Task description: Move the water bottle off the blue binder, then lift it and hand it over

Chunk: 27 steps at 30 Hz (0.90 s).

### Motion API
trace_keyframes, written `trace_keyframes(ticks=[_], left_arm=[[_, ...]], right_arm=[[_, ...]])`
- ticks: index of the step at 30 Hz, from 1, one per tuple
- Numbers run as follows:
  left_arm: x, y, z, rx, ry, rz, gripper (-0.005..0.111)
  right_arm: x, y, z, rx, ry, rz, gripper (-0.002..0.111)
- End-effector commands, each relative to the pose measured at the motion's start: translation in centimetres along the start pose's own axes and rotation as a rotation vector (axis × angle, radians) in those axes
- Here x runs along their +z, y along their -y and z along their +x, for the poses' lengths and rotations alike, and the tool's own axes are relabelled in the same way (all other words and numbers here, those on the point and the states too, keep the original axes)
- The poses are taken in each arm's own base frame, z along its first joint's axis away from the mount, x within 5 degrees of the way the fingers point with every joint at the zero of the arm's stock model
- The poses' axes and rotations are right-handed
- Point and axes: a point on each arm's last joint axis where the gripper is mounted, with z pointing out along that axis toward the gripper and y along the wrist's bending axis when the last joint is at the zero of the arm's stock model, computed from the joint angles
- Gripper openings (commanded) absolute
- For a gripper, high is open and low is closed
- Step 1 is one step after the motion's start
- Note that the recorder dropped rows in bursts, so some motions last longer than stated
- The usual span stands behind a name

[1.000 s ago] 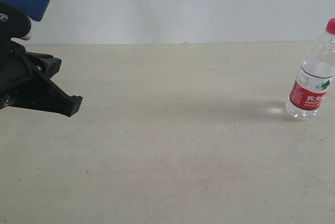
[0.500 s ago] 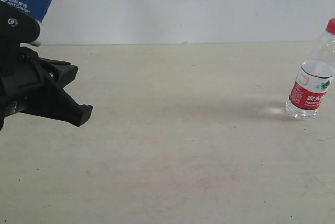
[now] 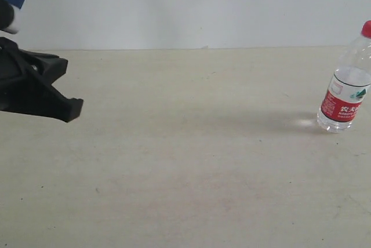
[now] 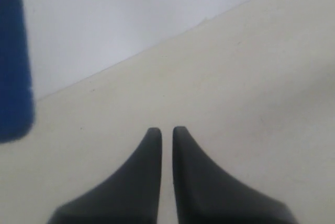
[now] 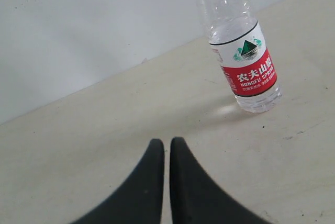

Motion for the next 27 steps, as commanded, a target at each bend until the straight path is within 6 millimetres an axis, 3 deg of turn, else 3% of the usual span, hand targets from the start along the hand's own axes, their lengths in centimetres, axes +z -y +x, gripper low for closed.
trace_keyframes(ticks=[1, 5, 12, 19, 24, 27], left_arm=[[-2.4, -2.3, -1.2, 0.027, 0.124, 0.074, 0.005], [-6.3, -4.3, -1.1, 0.063, 0.264, 0.058, 0.005], [-11.3, -4.5, 4.6, 0.032, 0.359, -0.107, 0.005], [-12.4, -3.1, 9.8, 0.033, 0.408, -0.223, 0.005], [-12.1, -2.2, 12.2, 0.011, 0.432, -0.217, 0.005], [-11.9, -2.1, 12.4, 0.018, 0.423, -0.206, 0.005]], right_arm=[[0.0, -0.1, -0.1, 0.0, 0.007, -0.012, 0.0], [0.0, -0.1, -0.1, 0.002, 0.008, -0.012, 0.0], [0.0, -0.1, -0.1, 0.002, 0.008, -0.012, 0.0], [0.0, -0.1, -0.1, 0.002, 0.006, -0.007, 0.0], [0.0, -0.1, -0.1, 0.0, 0.006, -0.007, 0.0], [0.0, -0.1, -0.1, -0.003, 0.009, -0.01, 0.0]])
